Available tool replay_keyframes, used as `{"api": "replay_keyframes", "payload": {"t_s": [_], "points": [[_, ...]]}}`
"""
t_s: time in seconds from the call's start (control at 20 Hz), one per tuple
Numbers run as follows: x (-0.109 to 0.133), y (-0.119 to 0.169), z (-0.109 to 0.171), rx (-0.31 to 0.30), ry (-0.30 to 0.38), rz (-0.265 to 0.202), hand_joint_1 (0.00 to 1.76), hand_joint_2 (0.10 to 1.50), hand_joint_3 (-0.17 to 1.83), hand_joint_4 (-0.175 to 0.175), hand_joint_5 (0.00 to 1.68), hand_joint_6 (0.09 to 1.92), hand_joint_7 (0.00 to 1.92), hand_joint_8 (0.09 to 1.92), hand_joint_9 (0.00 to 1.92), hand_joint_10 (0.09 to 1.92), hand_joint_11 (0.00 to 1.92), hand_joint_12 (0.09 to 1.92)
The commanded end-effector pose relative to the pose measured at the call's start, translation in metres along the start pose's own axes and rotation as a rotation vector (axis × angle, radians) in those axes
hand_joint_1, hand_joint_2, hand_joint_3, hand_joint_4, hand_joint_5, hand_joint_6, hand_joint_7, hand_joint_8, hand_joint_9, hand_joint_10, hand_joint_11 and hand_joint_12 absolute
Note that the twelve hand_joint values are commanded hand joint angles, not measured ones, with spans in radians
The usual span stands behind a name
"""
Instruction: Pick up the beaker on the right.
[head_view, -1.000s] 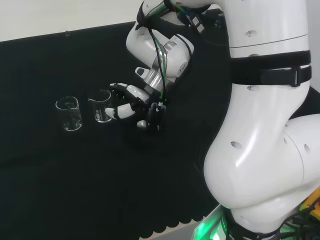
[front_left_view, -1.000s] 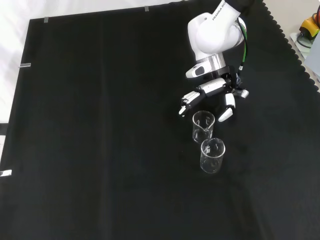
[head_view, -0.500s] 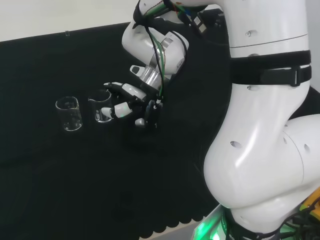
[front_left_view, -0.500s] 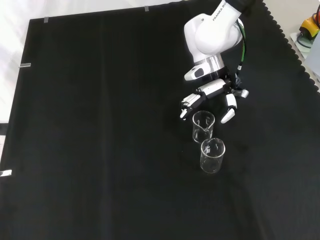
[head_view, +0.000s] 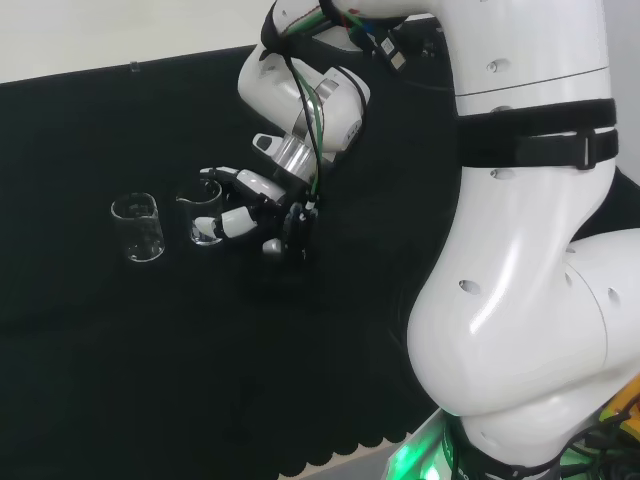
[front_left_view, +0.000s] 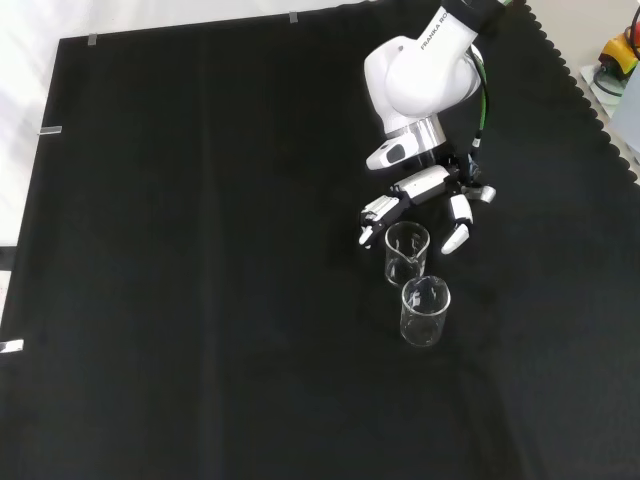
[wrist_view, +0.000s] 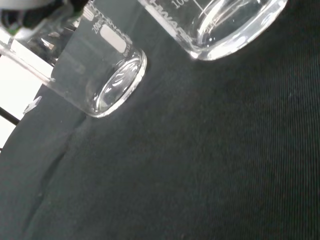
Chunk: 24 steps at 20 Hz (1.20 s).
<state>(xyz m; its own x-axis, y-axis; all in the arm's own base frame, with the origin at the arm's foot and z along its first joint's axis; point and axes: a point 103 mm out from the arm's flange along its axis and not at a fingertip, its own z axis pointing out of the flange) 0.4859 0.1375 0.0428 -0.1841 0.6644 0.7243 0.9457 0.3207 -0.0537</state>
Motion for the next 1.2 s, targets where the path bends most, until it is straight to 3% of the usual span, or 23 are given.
{"api": "replay_keyframes", "payload": {"t_s": [0.05,0.2,0.8,1.0,1.05,1.2], "points": [[0.006,0.006,0.010,0.009,0.018,-0.003,0.76,0.37,0.98,-0.145,0.23,0.09,0.15,0.80,0.22,0.91,0.06,1.46],[0.003,0.004,0.005,-0.012,0.024,0.010,0.76,0.37,0.98,-0.145,0.23,0.09,0.15,0.80,0.22,0.91,0.06,1.46],[0.013,0.016,0.022,-0.001,0.010,-0.010,0.77,0.35,0.98,-0.157,0.25,0.09,0.20,0.82,0.26,0.94,0.09,1.47],[0.014,0.017,0.023,-0.041,0.012,-0.018,0.82,0.35,0.99,-0.172,0.39,0.09,0.44,0.89,0.46,0.90,0.17,1.45],[0.013,0.017,0.022,-0.052,0.011,-0.017,0.86,0.36,0.99,-0.174,0.41,0.23,0.53,0.92,0.55,0.87,0.23,1.44],[0.012,0.018,0.021,-0.071,0.011,-0.011,0.95,0.39,1.04,-0.175,0.37,0.87,0.72,1.07,0.76,0.86,0.41,1.40]]}}
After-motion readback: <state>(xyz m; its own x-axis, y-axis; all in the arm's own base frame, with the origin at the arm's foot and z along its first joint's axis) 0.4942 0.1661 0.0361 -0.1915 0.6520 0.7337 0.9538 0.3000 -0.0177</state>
